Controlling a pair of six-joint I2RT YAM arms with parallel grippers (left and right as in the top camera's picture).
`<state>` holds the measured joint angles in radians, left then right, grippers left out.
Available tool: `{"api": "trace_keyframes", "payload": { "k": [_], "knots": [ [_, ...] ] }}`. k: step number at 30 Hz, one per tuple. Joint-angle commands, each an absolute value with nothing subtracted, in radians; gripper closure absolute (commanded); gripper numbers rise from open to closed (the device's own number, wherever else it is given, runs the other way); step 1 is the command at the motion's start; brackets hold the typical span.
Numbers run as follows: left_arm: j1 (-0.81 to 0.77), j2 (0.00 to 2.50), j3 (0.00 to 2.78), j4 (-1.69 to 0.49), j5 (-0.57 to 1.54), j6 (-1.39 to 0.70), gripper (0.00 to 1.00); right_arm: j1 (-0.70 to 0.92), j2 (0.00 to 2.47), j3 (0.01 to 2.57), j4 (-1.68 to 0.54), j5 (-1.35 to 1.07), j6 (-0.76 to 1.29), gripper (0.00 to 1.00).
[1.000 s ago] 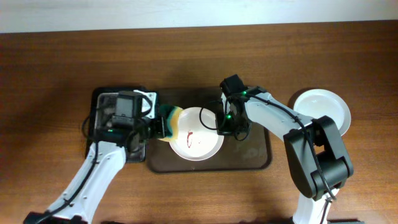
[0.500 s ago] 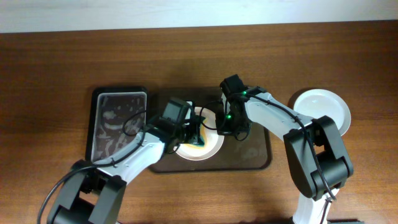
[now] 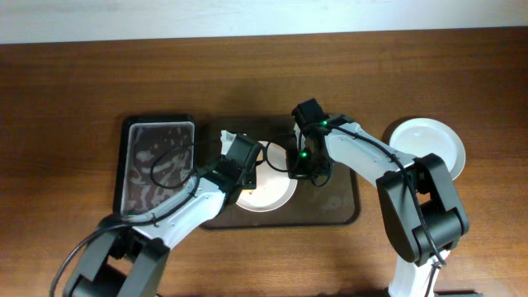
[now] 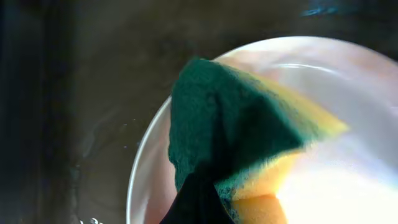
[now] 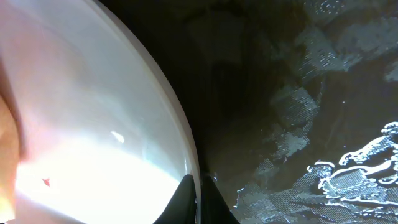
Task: Clean dirty plates on tray and stack at the side
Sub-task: 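Scrub the last plate with the sponge while right gripper holds it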
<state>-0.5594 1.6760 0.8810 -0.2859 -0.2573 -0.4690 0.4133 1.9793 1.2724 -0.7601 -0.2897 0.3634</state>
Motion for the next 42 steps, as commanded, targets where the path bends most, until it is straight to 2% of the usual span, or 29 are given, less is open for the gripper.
{"api": "trace_keyframes", "payload": {
  "k": [1, 3, 7, 8, 9, 10, 19, 23, 24, 25, 26, 31, 36, 39, 42],
  "knots": [
    [-0.541, 1.608, 0.867, -0.273, -0.037, -0.478, 1.00, 0.419, 1.973, 1.265, -0.770, -0.276, 0.357, 0.96],
    [-0.542, 1.611, 0.867, -0.283, 0.059, -0.479, 1.00, 0.419, 1.973, 1.265, -0.770, -0.276, 0.357, 0.96],
    [-0.542, 1.611, 0.867, -0.327, 0.062, -0.478, 1.00, 0.419, 1.973, 1.265, -0.770, -0.276, 0.357, 0.96],
    [-0.542, 1.611, 0.867, -0.335, 0.060, -0.478, 0.89, 0.419, 1.973, 1.265, -0.770, -0.276, 0.357, 0.95],
    [-0.542, 1.611, 0.867, -0.334, 0.060, -0.478, 0.70, 0.419, 1.973, 1.265, -0.770, -0.276, 0.357, 0.96],
    [-0.542, 1.611, 0.867, -0.332, 0.060, -0.478, 0.66, 0.419, 1.973, 1.265, -0.770, -0.276, 0.357, 0.95],
    [-0.542, 1.647, 0.867, -0.330, 0.038, -0.478, 0.64, 0.419, 1.973, 1.265, -0.770, -0.276, 0.357, 0.95],
    [-0.542, 1.718, 0.867, -0.280, 0.039, -0.478, 0.66, 0.419, 1.973, 1.265, -0.770, -0.276, 0.357, 0.96],
    [-0.542, 1.731, 0.867, -0.270, 0.039, -0.478, 0.72, 0.419, 1.973, 1.265, -0.770, -0.277, 0.357, 0.95],
    [-0.542, 1.741, 0.867, -0.267, 0.038, -0.478, 0.83, 0.419, 1.973, 1.265, -0.770, -0.277, 0.357, 0.96],
    [-0.542, 1.743, 0.867, -0.271, 0.039, -0.478, 1.00, 0.419, 1.973, 1.265, -0.770, -0.277, 0.357, 0.96],
    [-0.540, 1.742, 0.867, -0.355, 0.030, -0.478, 1.00, 0.419, 1.973, 1.265, -0.770, -0.277, 0.357, 0.96],
    [-0.508, 1.656, 0.871, -0.373, -0.114, -0.477, 1.00, 0.419, 1.973, 1.265, -0.771, -0.277, 0.357, 0.96],
    [-0.494, 1.591, 0.873, -0.329, -0.075, -0.474, 1.00, 0.419, 1.973, 1.265, -0.770, -0.277, 0.357, 0.96],
    [-0.495, 1.588, 0.872, -0.339, 0.078, -0.501, 1.00, 0.419, 1.973, 1.265, -0.770, -0.277, 0.357, 0.96]
  ]
}}
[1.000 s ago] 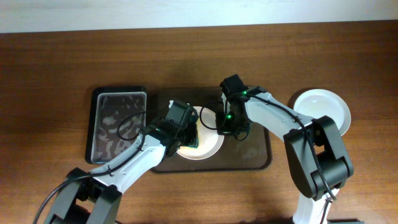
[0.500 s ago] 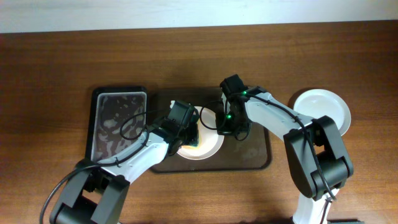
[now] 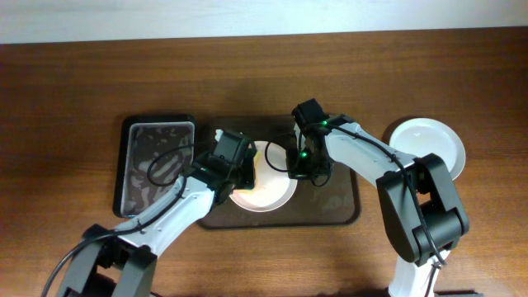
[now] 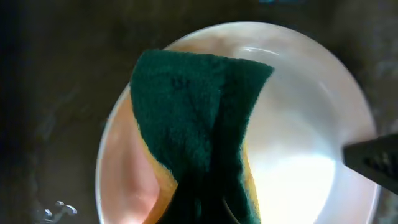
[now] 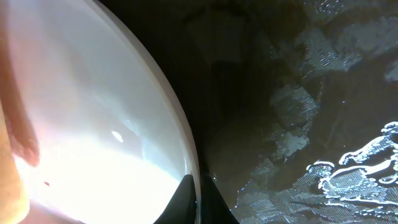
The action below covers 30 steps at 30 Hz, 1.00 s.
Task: Clean dirty plates on tray and stack at the side
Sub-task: 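Scrub the last plate with the sponge while right gripper holds it, then return the sponge to the grey tray with the left gripper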
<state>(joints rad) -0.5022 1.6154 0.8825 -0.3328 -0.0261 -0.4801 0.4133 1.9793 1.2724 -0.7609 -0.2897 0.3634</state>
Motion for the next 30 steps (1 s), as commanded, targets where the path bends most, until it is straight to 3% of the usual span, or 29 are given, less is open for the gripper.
{"api": "trace_keyframes", "payload": {
  "k": [1, 11, 21, 30],
  "knots": [
    [-0.495, 1.588, 0.872, -0.343, 0.128, -0.530, 1.00, 0.419, 1.973, 1.265, -0.770, -0.277, 0.357, 0.96],
    [-0.582, 1.660, 0.868, -0.291, 0.144, -0.553, 1.00, 0.419, 1.973, 1.265, -0.770, -0.277, 0.357, 0.96],
    [-0.593, 1.714, 0.870, -0.328, -0.455, -0.535, 1.00, 0.419, 1.973, 1.265, -0.773, -0.277, 0.357, 0.96],
    [-0.591, 1.516, 0.934, -0.344, -0.254, -0.431, 1.00, 0.419, 1.973, 1.265, -0.775, -0.276, 0.357, 0.94]
  ]
}}
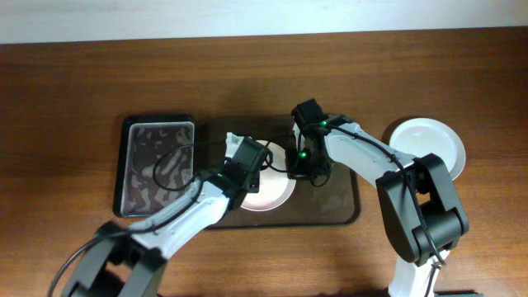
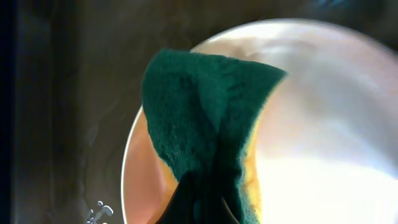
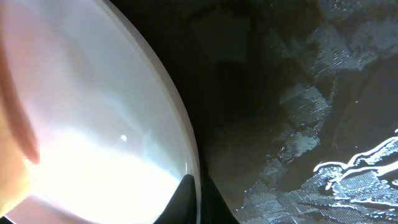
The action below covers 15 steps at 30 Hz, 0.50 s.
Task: Clean dirty plates on tray and stack at the side
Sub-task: 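Return the sponge to the grey tray with the left gripper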
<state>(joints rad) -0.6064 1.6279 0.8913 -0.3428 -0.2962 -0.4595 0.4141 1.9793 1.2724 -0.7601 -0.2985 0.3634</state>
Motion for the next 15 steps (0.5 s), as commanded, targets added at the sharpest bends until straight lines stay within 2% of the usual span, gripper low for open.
{"api": "trace_keyframes", "payload": {
  "k": [1, 2, 9, 10, 14, 15],
  "knots": [
    [-0.584, 1.482, 0.934, -0.367, -0.246, -0.431, 1.00, 0.419, 1.973, 1.265, -0.775, -0.276, 0.357, 0.80],
    [-0.571, 1.456, 0.934, -0.393, -0.247, -0.431, 1.00, 0.419, 1.973, 1.265, -0.774, -0.276, 0.357, 0.75],
    [-0.362, 1.402, 0.934, -0.530, -0.245, -0.327, 1.00, 0.419, 1.973, 1.265, -0.758, -0.224, 0.357, 0.71],
    [-0.320, 1.403, 0.934, -0.533, -0.237, -0.291, 1.00, 0.419, 1.973, 1.265, -0.757, -0.226, 0.357, 0.75],
    [-0.151, 1.424, 0.934, -0.534, -0.102, -0.235, 1.00, 0.419, 1.975, 1.253, -0.759, -0.257, 0.358, 0.77],
    [-0.112, 1.438, 0.934, -0.534, -0.083, -0.228, 1.00, 0.420, 1.982, 1.251, -0.762, -0.259, 0.357, 0.81]
  ]
}}
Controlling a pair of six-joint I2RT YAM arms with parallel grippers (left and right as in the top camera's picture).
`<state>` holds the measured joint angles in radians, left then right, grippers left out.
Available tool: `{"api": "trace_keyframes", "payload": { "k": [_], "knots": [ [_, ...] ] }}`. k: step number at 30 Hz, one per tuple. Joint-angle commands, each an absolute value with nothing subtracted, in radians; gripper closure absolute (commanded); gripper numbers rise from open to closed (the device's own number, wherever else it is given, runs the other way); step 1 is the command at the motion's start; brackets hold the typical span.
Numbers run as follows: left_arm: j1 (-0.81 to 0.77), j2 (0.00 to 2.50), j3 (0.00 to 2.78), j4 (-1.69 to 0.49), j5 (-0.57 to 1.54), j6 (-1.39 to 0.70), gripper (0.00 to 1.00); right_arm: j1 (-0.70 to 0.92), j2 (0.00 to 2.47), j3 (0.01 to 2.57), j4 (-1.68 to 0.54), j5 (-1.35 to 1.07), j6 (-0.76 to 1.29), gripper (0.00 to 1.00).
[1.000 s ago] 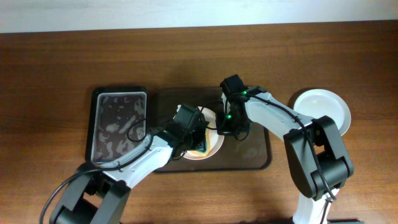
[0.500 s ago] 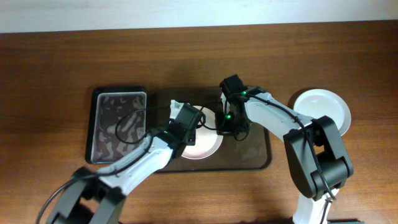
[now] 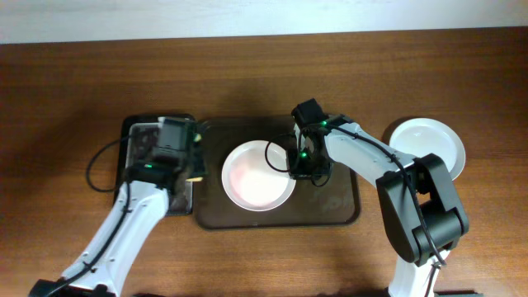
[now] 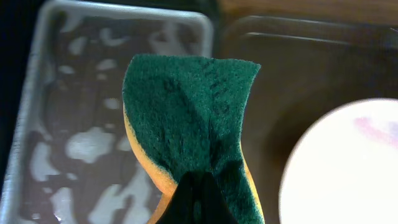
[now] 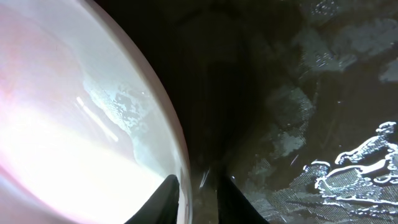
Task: Clean dirty plates on tray and stack at the side
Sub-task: 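Return the sponge to the grey tray with the left gripper, then lift the white plate with the right gripper and carry it right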
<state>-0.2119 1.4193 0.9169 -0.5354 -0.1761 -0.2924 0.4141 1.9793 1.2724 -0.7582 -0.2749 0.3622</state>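
Note:
A white plate (image 3: 258, 175) with a faint pink film lies on the dark brown tray (image 3: 338, 206). My right gripper (image 3: 299, 165) is at the plate's right rim (image 5: 177, 155), open, with one finger inside the rim and one outside it. My left gripper (image 4: 198, 200) is shut on a green and yellow sponge (image 4: 186, 112), held over the right edge of the water basin (image 4: 56, 124). In the left wrist view the plate (image 4: 348, 168) lies at the lower right, clear of the sponge.
The dark basin (image 3: 144, 177) of soapy water stands against the tray's left side. A stack of clean white plates (image 3: 433, 144) sits on the wooden table at the right. The left arm's cable loops over the basin.
My left gripper has moved with the sponge from the plate to the basin's right edge. The right gripper, then pinched on the plate's rim, now has its fingers apart around it.
The right gripper stayed shut on the plate's right rim at all three earlier moments, while the left gripper held the sponge on the plate at different spots. Now the sponge is off the plate, by the basin, and the right gripper is open.

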Motion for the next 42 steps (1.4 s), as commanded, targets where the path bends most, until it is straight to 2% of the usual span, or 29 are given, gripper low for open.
{"api": "trace_keyframes", "payload": {
  "k": [1, 4, 10, 12, 14, 16, 18, 26, 31, 36, 42],
  "knots": [
    [-0.083, 1.452, 0.934, -0.532, -0.060, -0.207, 1.00, 0.419, 1.987, 1.251, -0.763, -0.259, 0.357, 0.84],
    [-0.015, 1.526, 0.934, -0.501, 0.063, -0.065, 1.00, 0.419, 1.989, 1.251, -0.751, -0.258, 0.357, 0.96],
    [0.017, 1.652, 0.934, -0.474, 0.064, -0.036, 1.00, 0.397, 1.981, 1.266, -0.760, -0.250, 0.356, 0.96],
    [0.017, 1.657, 0.934, -0.476, 0.064, -0.036, 0.64, 0.377, 1.966, 1.294, -0.794, -0.221, 0.345, 0.96],
    [0.017, 1.657, 0.934, -0.477, 0.065, -0.036, 0.52, 0.368, 1.927, 1.322, -0.833, -0.155, 0.340, 0.96],
    [0.016, 1.657, 0.934, -0.484, 0.064, -0.036, 0.51, 0.368, 1.887, 1.335, -0.843, -0.122, 0.318, 0.96],
    [0.016, 1.657, 0.934, -0.493, 0.064, -0.036, 0.44, 0.368, 1.830, 1.341, -0.870, -0.031, 0.318, 0.96],
    [0.016, 1.657, 0.934, -0.503, 0.065, -0.037, 0.37, 0.404, 1.693, 1.341, -0.957, 0.319, 0.319, 0.96],
    [0.016, 1.657, 0.934, -0.503, 0.064, -0.036, 0.34, 0.534, 1.671, 1.342, -0.957, 0.548, 0.358, 0.96],
    [0.016, 1.657, 0.934, -0.503, 0.064, -0.037, 0.34, 0.728, 1.670, 1.343, -0.931, 0.892, 0.357, 0.96],
    [0.016, 1.657, 0.934, -0.503, 0.064, -0.036, 0.33, 0.876, 1.670, 1.343, -0.862, 1.146, 0.357, 0.96]
  ]
}}
